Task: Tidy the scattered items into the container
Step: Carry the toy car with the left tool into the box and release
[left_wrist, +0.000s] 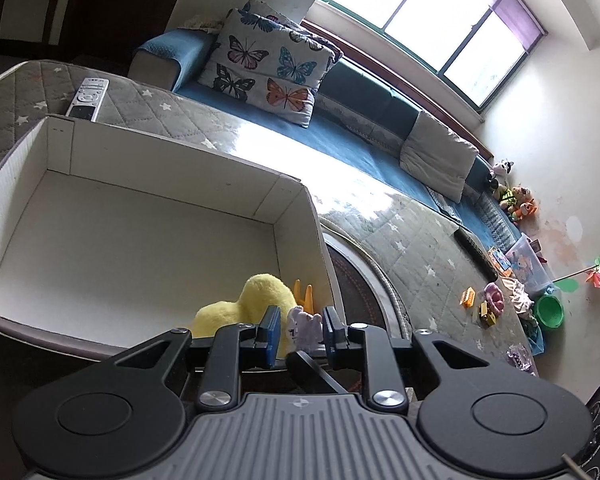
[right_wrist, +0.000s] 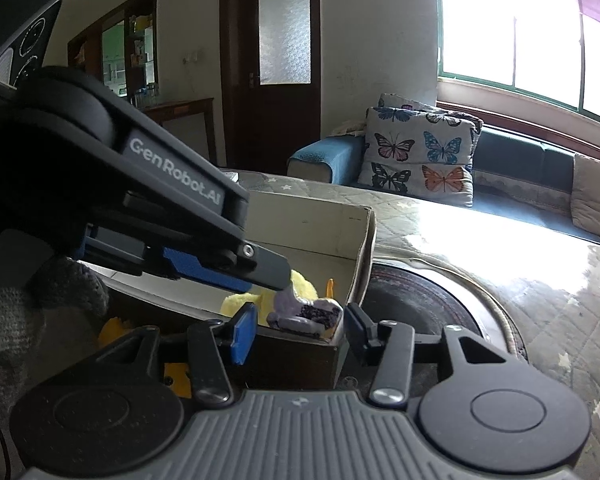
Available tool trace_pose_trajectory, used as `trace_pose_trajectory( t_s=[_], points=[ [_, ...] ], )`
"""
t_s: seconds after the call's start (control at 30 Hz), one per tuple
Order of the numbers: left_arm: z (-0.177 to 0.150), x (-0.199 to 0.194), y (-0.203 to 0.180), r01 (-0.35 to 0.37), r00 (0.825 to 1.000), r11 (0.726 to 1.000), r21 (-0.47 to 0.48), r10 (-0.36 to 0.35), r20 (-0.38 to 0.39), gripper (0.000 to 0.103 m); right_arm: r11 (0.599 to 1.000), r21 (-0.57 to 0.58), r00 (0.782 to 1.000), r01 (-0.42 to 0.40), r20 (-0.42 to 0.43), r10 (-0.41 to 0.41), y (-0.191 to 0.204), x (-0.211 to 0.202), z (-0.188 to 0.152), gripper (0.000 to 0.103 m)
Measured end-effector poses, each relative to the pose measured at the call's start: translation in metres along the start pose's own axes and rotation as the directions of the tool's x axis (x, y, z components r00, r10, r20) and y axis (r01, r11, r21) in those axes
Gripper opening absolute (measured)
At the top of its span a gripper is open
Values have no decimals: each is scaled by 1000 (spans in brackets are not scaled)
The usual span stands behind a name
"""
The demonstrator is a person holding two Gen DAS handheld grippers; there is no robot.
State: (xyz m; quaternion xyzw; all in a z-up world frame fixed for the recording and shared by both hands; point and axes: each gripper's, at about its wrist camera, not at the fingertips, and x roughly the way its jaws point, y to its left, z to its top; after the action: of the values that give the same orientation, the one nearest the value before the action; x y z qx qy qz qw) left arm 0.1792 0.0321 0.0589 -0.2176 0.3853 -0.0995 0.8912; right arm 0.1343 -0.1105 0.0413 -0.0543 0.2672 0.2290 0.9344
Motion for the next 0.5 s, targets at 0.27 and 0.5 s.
trace_pose_trajectory(
  t_s=[0.27,0.5],
  points=[
    [-11,-15,-5,-8,1000,1000,27,8,14,26,1000,-17,1000,5,22,-5,4,-30,-9,62],
    [-29,-25,-14,-18,1000,997,71,18,6,26,1000,-13,1000,3,10,-3,5,-50,-28,70]
  ],
)
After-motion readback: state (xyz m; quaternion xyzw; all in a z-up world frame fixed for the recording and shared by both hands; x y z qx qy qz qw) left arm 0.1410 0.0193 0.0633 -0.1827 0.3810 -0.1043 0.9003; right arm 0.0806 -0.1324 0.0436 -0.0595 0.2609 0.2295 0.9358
